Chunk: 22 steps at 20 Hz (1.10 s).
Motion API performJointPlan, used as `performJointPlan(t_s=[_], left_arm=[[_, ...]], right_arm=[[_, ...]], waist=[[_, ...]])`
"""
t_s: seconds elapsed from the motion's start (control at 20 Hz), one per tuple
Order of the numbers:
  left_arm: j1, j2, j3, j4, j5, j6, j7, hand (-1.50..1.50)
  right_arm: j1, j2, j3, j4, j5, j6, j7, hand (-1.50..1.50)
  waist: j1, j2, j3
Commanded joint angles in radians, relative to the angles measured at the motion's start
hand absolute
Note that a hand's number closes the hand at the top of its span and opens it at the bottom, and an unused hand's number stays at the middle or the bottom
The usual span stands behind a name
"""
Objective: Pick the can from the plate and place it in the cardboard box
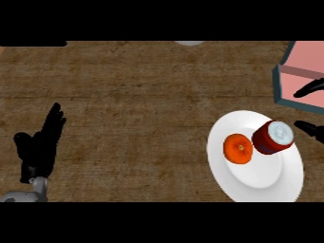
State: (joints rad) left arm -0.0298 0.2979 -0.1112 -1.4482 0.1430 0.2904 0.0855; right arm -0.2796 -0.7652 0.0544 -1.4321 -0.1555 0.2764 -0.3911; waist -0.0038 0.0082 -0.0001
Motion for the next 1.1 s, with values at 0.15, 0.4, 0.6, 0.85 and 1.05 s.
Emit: performJointPlan(t_s=[0.15,0.4,0.6,0.85,1.05], left_arm=[[-0.041,-0.044,0.022,0.101,0.001,0.0,-0.061,0.0],[-0.036,-0.06,0.02,0.104,-0.024,0.018,-0.063,0.0],[-0.091,-0.073,0.046,0.202,-0.021,-0.002,-0.102,0.0],[-0.04,-0.028,0.073,0.132,-0.006,-0.043,-0.083,0.0],[-0.065,-0.085,0.052,0.147,-0.038,0.004,-0.068,0.0]], right_arm=[[-0.023,-0.216,-0.086,0.227,0.16,0.133,-0.319,-1.5],[-0.114,-0.312,-0.064,0.195,0.191,0.256,-0.155,-1.5],[-0.129,-0.326,-0.021,0.128,0.242,0.319,-0.093,-1.5],[-0.136,-0.295,0.031,0.06,0.343,0.335,-0.037,-1.5],[-0.096,-0.28,0.038,-0.09,0.359,0.374,0.093,-1.5]], waist=[[0.012,-0.002,0.001],[0.011,-0.008,-0.001],[0.002,-0.007,-0.002],[0.013,-0.008,0.0],[-0.001,-0.01,-0.001]])
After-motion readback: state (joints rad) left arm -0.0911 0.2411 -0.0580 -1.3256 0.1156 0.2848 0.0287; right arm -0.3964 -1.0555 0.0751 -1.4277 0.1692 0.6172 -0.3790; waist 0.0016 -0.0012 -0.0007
